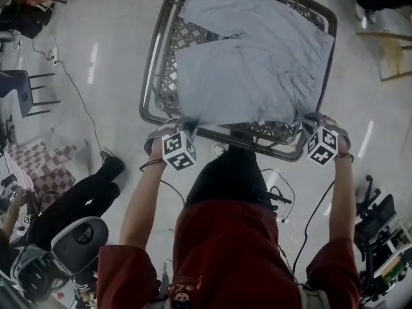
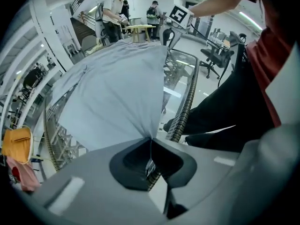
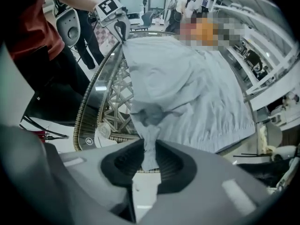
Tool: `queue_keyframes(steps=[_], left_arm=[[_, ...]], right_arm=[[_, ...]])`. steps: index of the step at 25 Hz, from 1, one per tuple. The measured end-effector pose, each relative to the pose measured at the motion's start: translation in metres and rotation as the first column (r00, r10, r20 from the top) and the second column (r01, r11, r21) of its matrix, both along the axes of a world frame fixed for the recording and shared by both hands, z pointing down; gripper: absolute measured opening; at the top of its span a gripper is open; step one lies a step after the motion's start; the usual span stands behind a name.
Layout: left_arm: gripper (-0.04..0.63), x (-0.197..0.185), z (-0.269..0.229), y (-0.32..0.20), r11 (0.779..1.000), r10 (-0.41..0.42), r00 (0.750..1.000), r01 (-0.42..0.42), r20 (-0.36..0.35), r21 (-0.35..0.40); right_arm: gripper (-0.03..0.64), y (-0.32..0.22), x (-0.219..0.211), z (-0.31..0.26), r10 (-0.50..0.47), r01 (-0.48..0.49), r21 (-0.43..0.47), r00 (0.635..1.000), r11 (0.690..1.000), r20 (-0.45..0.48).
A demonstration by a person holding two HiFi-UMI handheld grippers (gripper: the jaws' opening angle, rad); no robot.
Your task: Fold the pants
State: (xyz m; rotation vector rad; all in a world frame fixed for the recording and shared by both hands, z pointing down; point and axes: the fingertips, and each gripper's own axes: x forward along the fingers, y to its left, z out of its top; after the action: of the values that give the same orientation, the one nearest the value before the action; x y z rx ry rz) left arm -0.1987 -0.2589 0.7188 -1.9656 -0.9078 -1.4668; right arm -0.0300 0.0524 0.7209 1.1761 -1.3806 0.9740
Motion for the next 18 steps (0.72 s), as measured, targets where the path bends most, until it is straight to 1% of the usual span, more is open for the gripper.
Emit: queue_keyframes(steps=[3,4,7,10,13,18], left_arm=[[0.014,0.001,-0.001,-0.001,1.0,-0.027,1.0,0.027,-0.01,0.008],[0.012,0.0,-0.002,-0.003,0.999,-0.036,0.999,0.036,-0.019,0.017],[0.012,-0.007,-0.006,-0.011,0.997,-0.06,0.997,0.062,-0.054,0.038],[0.012,-0.014,-0.012,-0.017,0.995,-0.076,0.993,0.082,-0.09,0.056],[0.012,-0.025,-0.017,-0.021,0.994,-0.076,0.991,0.084,-0.107,0.07],[0.012,-0.051,-0.023,-0.026,0.993,-0.058,0.991,0.07,-0.12,0.096]], right_arm=[[0.028,0.001,0.005,-0.003,-0.007,0.007,-0.002,1.0,1.0,-0.028],[0.02,0.002,0.005,-0.004,-0.009,0.009,-0.002,0.999,1.0,-0.044],[0.017,0.005,0.001,-0.008,0.002,-0.001,0.008,0.996,1.0,-0.088],[0.015,0.012,-0.007,-0.013,0.022,-0.02,0.017,0.993,1.0,-0.115],[0.014,0.02,-0.022,-0.02,0.044,-0.042,0.026,0.991,0.999,-0.125],[0.014,0.029,-0.062,-0.024,0.064,-0.061,0.028,0.991,0.998,-0.118]])
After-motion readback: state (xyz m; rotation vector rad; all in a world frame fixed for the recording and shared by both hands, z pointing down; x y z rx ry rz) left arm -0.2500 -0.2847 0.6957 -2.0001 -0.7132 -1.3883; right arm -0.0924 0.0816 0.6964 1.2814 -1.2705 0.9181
